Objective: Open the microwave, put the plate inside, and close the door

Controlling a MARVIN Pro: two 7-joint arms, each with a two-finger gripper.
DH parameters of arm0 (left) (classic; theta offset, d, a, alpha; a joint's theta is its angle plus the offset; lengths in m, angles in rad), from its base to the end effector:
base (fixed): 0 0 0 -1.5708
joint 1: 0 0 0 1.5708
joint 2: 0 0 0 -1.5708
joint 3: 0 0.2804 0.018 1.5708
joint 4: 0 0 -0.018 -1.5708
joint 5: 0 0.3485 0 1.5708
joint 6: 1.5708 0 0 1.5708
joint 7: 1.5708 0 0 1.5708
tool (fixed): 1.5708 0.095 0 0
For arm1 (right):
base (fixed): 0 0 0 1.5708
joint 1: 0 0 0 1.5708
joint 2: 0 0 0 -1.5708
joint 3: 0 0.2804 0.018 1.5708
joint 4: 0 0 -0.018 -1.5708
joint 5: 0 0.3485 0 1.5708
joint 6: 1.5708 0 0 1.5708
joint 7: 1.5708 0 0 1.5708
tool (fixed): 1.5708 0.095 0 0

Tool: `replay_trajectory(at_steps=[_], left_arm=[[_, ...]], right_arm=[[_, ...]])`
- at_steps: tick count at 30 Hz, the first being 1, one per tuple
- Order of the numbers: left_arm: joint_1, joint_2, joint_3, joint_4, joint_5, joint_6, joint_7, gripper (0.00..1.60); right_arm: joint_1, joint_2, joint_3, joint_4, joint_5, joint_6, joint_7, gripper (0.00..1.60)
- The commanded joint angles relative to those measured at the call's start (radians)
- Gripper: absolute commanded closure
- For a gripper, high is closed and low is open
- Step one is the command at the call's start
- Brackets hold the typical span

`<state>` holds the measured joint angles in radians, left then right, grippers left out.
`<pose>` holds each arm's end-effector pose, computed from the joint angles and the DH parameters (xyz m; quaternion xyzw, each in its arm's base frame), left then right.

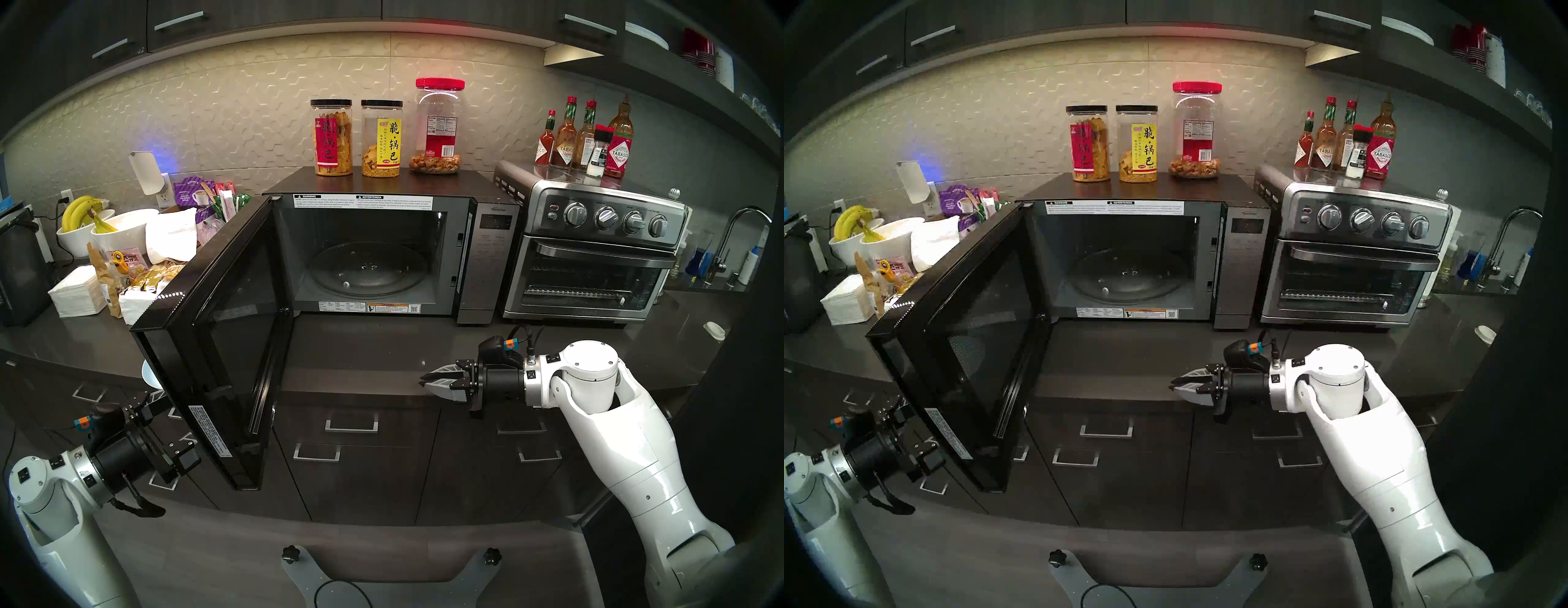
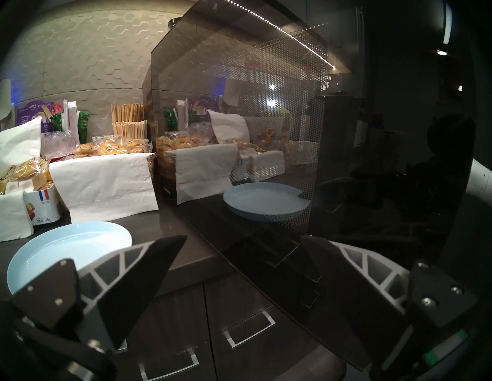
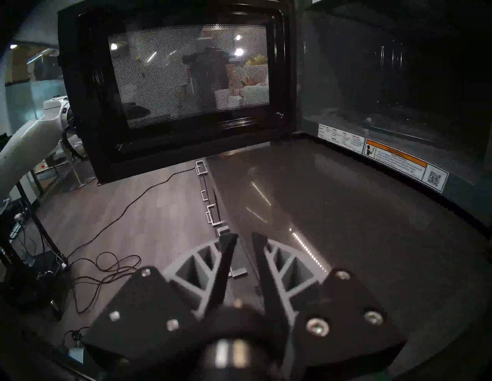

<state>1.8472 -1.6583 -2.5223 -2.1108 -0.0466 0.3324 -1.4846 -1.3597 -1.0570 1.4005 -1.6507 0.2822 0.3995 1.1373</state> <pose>0.2241 0.2048 -0.1983 0.7249 -0.2003 0.6324 0.1854 0.4367 0.0072 -0.2141 -0.6703 -0.4547 -0.4613 0.3622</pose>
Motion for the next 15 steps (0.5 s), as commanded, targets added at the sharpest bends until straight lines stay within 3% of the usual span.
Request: replay_trajectory(at_steps=[1, 5, 6, 7, 8, 10, 15], left_arm=[[0.002, 0.002, 0.001, -0.01, -0.007, -0.001, 0.001, 0.0], [0.002, 0.002, 0.001, -0.01, -0.007, -0.001, 0.001, 0.0], [0.002, 0.002, 0.001, -0.01, -0.007, -0.001, 0.001, 0.0], [0.002, 0.002, 0.001, -0.01, -0.007, -0.001, 0.001, 0.0], [0.002, 0.002, 0.001, -0.01, -0.007, -0.001, 0.001, 0.0], [0.002, 0.002, 0.001, -0.01, -0.007, -0.001, 0.001, 0.0], [0.002, 0.002, 0.001, -0.01, -0.007, -0.001, 0.001, 0.0]], right_arm=[[0.052, 0.012, 0.027, 0.001, 0.031, 0.003, 0.041, 0.84], [0.057, 0.018, 0.053, 0.006, 0.051, 0.002, 0.066, 0.76], [0.059, 0.021, 0.06, 0.006, 0.056, 0.005, 0.072, 0.61], [0.059, 0.021, 0.06, 0.006, 0.056, 0.005, 0.072, 0.61], [0.063, 0.025, 0.073, 0.011, 0.065, 0.008, 0.083, 0.45], [0.066, 0.029, 0.085, 0.017, 0.073, 0.01, 0.094, 0.34], [0.069, 0.036, 0.103, 0.033, 0.081, 0.01, 0.111, 0.22]])
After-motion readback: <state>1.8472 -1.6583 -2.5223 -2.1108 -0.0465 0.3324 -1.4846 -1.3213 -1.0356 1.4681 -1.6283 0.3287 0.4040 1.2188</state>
